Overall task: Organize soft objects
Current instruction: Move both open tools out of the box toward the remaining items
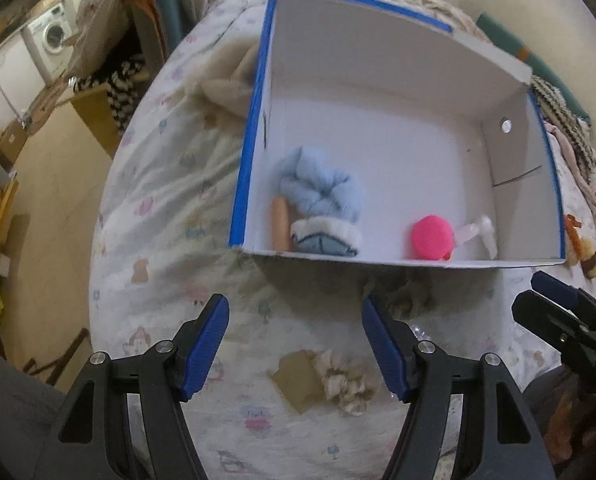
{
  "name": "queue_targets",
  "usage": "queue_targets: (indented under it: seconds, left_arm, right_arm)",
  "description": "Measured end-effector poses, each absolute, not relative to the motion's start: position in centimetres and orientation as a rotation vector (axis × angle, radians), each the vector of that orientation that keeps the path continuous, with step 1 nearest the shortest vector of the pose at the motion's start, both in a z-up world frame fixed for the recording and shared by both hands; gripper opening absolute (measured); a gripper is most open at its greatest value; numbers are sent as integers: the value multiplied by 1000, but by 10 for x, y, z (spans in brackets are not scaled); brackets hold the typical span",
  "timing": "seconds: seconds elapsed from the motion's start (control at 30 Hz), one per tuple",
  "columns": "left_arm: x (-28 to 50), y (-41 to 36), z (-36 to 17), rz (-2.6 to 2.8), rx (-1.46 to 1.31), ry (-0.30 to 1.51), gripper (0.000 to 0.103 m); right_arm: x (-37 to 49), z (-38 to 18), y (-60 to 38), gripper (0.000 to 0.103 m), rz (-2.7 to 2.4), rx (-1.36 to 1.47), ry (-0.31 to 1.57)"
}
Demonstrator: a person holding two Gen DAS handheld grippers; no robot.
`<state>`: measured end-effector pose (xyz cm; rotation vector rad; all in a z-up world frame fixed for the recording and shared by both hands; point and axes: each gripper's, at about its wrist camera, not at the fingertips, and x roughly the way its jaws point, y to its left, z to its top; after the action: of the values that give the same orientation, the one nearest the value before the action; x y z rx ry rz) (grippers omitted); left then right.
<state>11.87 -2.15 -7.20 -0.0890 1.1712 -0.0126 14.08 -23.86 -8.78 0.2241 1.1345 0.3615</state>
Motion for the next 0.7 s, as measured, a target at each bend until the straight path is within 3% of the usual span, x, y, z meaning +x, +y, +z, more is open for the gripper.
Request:
queue_targets:
  seconds: [0.53,0.7]
  left_arm:
    - [119,-23,-141,-59,-205,1506,66]
    - [114,-28,-146,-52,-168,1511,65]
  right_arm:
    - [155,-116,-259,103,211,269,1234]
    - [155,-116,-258,103,205,265,1236]
